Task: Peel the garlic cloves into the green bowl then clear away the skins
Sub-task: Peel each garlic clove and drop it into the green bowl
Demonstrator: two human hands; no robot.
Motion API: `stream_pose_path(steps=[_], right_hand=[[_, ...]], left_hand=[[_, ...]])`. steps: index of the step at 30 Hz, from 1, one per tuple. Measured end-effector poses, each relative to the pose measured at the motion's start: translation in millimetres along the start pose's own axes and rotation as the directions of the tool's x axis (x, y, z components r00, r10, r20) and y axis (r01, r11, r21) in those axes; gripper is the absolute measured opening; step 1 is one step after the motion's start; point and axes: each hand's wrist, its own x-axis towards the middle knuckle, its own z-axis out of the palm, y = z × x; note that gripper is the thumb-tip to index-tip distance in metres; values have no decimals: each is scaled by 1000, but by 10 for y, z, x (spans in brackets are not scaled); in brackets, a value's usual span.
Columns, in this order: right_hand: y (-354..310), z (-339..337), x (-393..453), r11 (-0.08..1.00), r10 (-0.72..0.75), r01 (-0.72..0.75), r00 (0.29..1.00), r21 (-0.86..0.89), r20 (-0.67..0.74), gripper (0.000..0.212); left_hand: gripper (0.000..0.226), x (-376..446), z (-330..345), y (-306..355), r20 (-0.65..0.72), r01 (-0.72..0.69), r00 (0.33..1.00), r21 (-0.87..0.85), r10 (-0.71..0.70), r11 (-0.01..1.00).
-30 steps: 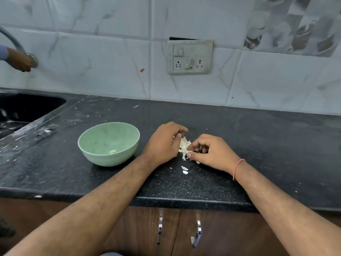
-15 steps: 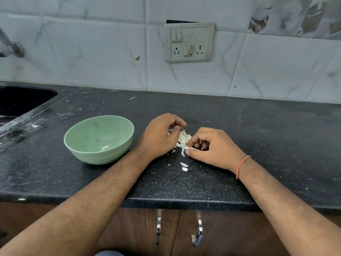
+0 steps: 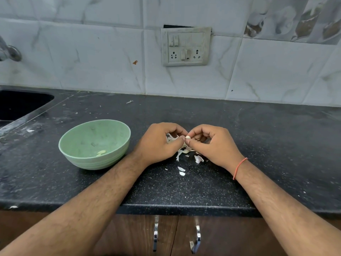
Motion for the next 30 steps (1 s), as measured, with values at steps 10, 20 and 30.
stream_pose_path(steps=[10, 20, 30], right_hand=[[-29, -3, -15, 1000, -10, 10, 999, -15, -38, 10], [-47, 1, -21, 998, -52, 51, 998, -25, -43, 9], [-18, 0, -15, 999, -36, 36, 999, 5, 16, 29]], left_hand=[[14, -7, -17, 11, 24, 56, 998, -54, -54, 997], [2, 17, -1, -40, 11, 45, 999, -63, -45, 997], [7, 50, 5, -65, -23, 59, 998, -92, -61, 994]])
